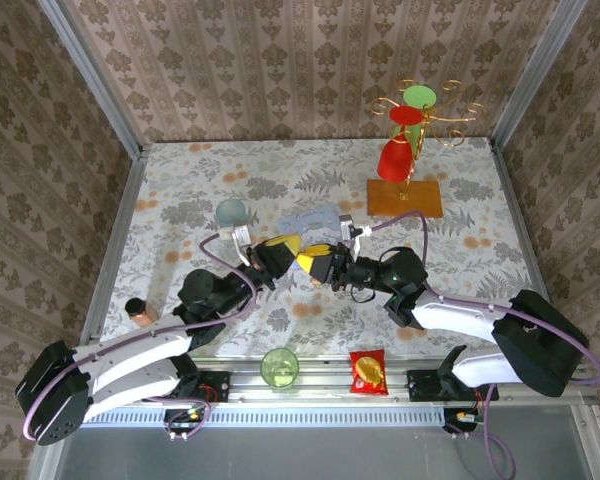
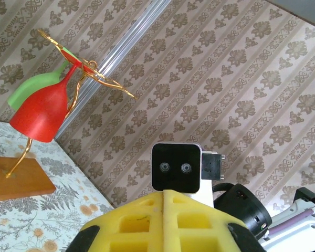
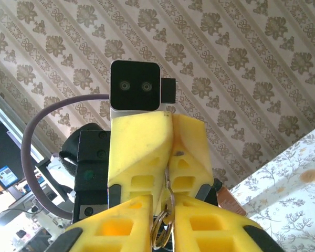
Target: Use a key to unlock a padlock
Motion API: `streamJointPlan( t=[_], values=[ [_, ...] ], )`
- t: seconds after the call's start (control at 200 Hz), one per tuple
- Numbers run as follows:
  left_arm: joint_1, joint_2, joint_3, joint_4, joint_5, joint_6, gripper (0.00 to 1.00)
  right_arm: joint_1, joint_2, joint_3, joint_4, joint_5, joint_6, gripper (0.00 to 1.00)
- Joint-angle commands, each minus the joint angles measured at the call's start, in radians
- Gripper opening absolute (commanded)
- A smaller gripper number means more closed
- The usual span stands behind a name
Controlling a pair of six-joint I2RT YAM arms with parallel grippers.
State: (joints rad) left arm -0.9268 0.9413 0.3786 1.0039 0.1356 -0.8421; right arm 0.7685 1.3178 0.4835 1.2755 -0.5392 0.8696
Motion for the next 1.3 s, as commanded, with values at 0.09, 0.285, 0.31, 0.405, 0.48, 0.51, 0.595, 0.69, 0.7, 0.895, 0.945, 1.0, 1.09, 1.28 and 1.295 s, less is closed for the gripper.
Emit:
streamJointPlan(
  t=[0.09,0.285,0.31,0.405,0.48,0.51,0.595,0.69,0.7,0.895,0.945,1.0,1.09,1.28,1.295],
  values=[
    [0.011,0.015,-0.023,0.044,-0.001,-0.016,0.00,0.001,-0.027,-0.015,0.041,0.012,-0.018,0.09],
    [0.014,0.030,-0.031,0.046,-0.013,-0.031,0.00,-0.015,-0.054,-0.037,0.040,0.020,-0.027,0.00],
    [0.014,0.032,-0.031,0.039,-0.013,-0.031,0.00,-0.016,-0.059,-0.042,0.038,0.020,-0.029,0.00],
    [0.019,0.036,-0.024,0.007,-0.008,-0.028,0.00,-0.018,-0.062,-0.056,0.036,0.018,-0.034,0.00],
    [0.022,0.034,-0.031,-0.005,-0.024,-0.024,0.20,-0.020,-0.059,-0.069,0.032,0.026,-0.034,0.00],
    [0.023,0.031,-0.037,-0.010,-0.038,-0.024,0.37,-0.022,-0.057,-0.074,0.025,0.034,-0.032,0.00],
    [0.037,0.004,-0.038,-0.092,-0.082,-0.031,0.80,-0.035,-0.059,-0.084,-0.058,0.057,-0.030,0.00],
    [0.045,-0.059,-0.010,-0.270,-0.118,0.028,1.00,-0.046,-0.089,-0.082,-0.260,0.111,-0.066,0.00],
    [0.045,-0.066,-0.006,-0.296,-0.123,0.036,1.00,-0.047,-0.093,-0.081,-0.288,0.115,-0.074,0.00],
    [0.045,-0.051,0.162,-0.833,-0.197,0.183,1.00,-0.106,-0.159,-0.062,-0.761,0.253,-0.129,0.00],
    [0.048,-0.010,0.179,-0.858,-0.170,0.198,1.00,-0.133,-0.165,-0.074,-0.815,0.261,-0.132,0.00],
    [0.049,0.039,0.180,-0.826,-0.129,0.211,0.99,-0.157,-0.180,-0.098,-0.843,0.266,-0.137,0.00],
    [0.056,0.137,0.211,-0.823,-0.069,0.221,0.88,-0.185,-0.223,-0.113,-0.948,0.307,-0.144,0.00],
    [0.056,0.384,0.313,-0.850,0.076,0.235,0.80,-0.225,-0.327,-0.136,-1.140,0.374,-0.183,0.00],
    [0.056,0.402,0.313,-0.837,0.088,0.231,0.80,-0.227,-0.335,-0.139,-1.145,0.374,-0.184,0.00]
  ],
)
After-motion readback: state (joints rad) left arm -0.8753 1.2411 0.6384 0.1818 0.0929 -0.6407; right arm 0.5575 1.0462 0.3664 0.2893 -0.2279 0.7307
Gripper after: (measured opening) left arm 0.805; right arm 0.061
